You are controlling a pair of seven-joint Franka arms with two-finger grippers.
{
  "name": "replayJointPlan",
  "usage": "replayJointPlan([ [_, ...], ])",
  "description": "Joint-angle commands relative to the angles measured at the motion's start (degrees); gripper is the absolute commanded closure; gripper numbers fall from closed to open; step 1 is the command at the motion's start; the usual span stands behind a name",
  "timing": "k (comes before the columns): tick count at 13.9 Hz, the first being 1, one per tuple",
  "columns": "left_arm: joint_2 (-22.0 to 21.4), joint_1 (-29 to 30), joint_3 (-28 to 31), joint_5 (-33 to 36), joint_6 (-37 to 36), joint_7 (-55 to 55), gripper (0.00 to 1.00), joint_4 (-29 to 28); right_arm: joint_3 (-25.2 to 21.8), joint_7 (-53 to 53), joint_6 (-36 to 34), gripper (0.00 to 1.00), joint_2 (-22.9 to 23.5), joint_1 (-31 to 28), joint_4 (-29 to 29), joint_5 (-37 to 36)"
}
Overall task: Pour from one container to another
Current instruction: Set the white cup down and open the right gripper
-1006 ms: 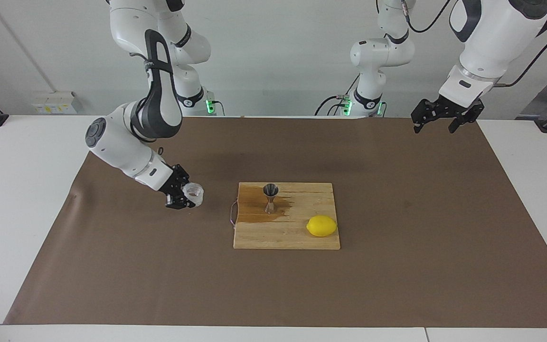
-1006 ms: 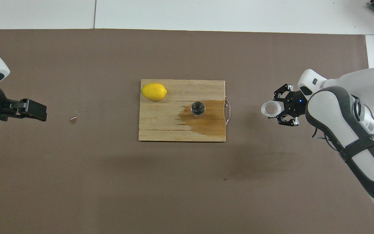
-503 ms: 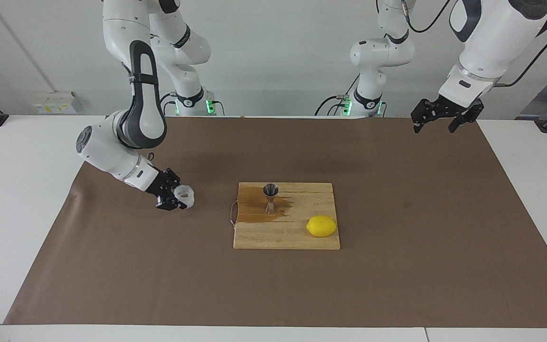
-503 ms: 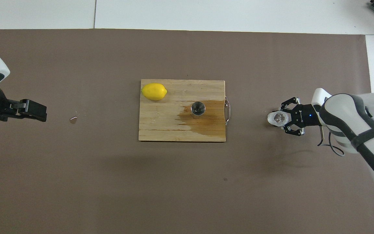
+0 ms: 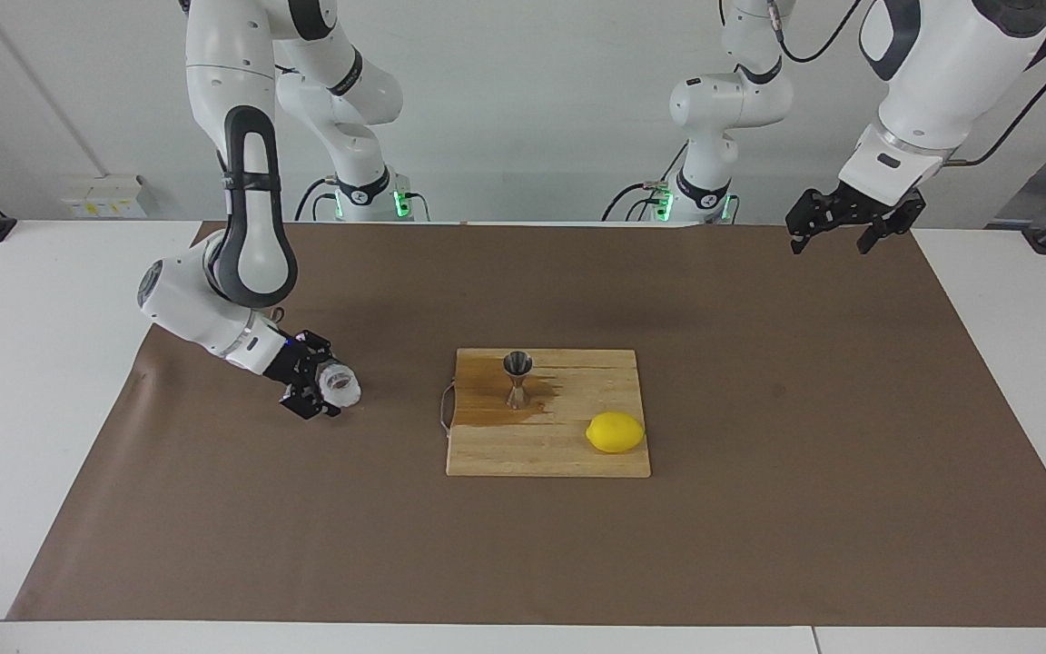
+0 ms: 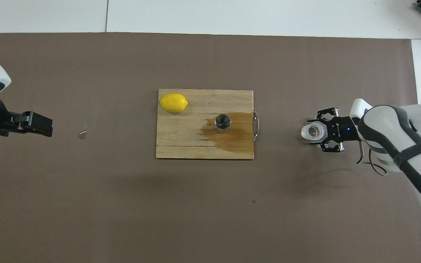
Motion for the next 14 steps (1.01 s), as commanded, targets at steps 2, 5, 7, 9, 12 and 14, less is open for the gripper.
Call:
replayJointPlan([
  [2,-1.65,0.2,0.14,-0.64,-0.23,-0.31,0.0,-1.65,0.27,16.07,-5.51,0.0,-7.42,1.65,-0.74,-6.88],
  [5,-1.65,0.2,0.14,-0.64,-0.23,-0.31,0.0,-1.65,0.27,30.39,-6.76,0.0,-9.54,2.1,-0.74,-12.25],
  [7,-1.65,0.2,0.14,-0.64,-0.23,-0.31,0.0,-1.65,0.27,41.9,-5.97,0.0,-9.46,2.1,-0.65,-17.59],
  [9,-1.65,0.2,0.14,-0.64,-0.23,-0.4,0.0,-1.65,0.36,52.2,-6.14,0.0,-9.8,2.18,-0.56,-21.83],
  [12,-1.65,0.2,0.14,-0.64,-0.23,-0.4,0.0,-1.65,0.54,66.77,-6.75,0.0,-11.47,2.18,-0.21,-28.23],
  [14,-1.65,0.2,0.14,-0.64,-0.23,-0.31,0.0,-1.65,0.54,78.72,-7.72,0.0,-12.88,3.84,-0.12,-34.04],
])
